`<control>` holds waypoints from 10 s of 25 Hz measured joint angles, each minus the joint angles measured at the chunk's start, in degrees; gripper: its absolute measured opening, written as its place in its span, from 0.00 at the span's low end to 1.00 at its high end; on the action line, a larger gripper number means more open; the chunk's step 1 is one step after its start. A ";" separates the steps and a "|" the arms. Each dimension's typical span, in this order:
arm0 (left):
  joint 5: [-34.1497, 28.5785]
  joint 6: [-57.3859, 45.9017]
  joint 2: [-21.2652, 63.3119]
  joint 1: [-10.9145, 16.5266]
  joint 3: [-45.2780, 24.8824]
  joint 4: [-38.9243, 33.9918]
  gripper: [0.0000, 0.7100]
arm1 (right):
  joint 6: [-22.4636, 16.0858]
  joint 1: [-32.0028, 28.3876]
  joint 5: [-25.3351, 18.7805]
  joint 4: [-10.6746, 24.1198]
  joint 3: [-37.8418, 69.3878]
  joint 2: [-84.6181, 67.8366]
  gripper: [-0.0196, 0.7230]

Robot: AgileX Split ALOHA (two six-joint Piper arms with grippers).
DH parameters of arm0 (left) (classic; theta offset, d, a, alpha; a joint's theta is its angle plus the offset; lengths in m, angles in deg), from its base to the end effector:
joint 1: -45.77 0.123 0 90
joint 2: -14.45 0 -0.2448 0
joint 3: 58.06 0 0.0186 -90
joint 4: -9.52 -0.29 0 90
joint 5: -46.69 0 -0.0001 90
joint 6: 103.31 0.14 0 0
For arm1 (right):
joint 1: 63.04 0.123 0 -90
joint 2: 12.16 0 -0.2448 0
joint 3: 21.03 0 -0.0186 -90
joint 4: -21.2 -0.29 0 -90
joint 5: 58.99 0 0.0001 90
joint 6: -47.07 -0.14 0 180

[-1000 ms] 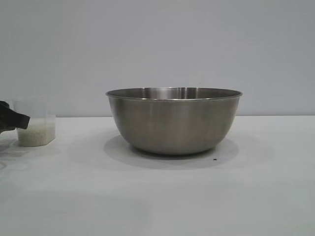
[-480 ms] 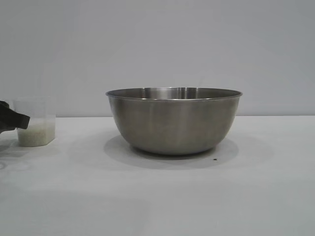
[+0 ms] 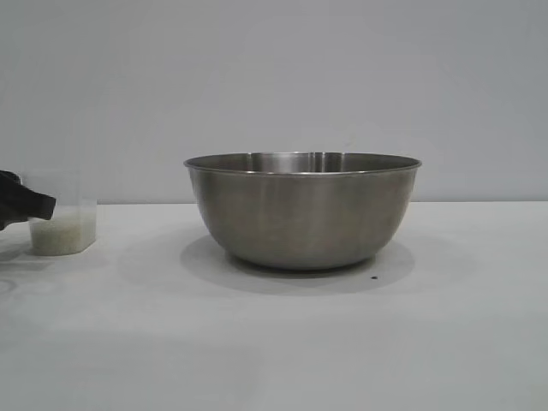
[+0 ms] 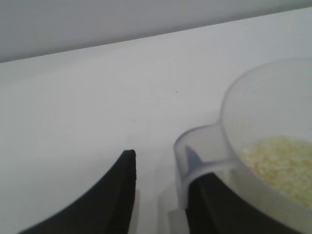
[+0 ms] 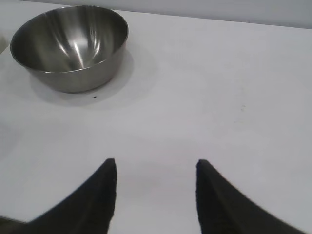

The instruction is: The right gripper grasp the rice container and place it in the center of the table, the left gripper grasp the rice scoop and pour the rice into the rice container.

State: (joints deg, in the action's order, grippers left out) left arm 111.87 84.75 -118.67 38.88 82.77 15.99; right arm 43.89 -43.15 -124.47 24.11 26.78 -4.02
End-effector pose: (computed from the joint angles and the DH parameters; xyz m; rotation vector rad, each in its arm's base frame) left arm 0.3568 -0.0287 -0.0246 0.1289 1.8665 0.0772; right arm 0.1027 0.0303 0.2625 -0.3034 2.1015 0.1777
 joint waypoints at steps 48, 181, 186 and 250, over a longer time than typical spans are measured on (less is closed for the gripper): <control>-8.27 43.60 16.61 -11.35 16.88 -28.30 0.00 | 0.00 0.00 0.00 0.00 0.00 0.00 0.45; -80.78 -10.76 95.13 8.31 -13.62 -16.53 0.34 | 0.04 0.00 0.00 0.00 0.00 0.00 0.45; -95.76 -9.63 100.76 8.31 -11.92 -14.75 0.34 | 0.04 0.00 0.00 0.00 0.00 0.00 0.45; -129.35 -5.51 125.01 11.83 -8.64 -6.08 0.34 | -0.18 -11.96 0.00 0.00 0.07 0.00 0.45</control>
State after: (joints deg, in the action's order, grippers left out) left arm -17.48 79.25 6.34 50.71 74.14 9.91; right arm 43.71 -55.11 -124.47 24.11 26.86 -4.02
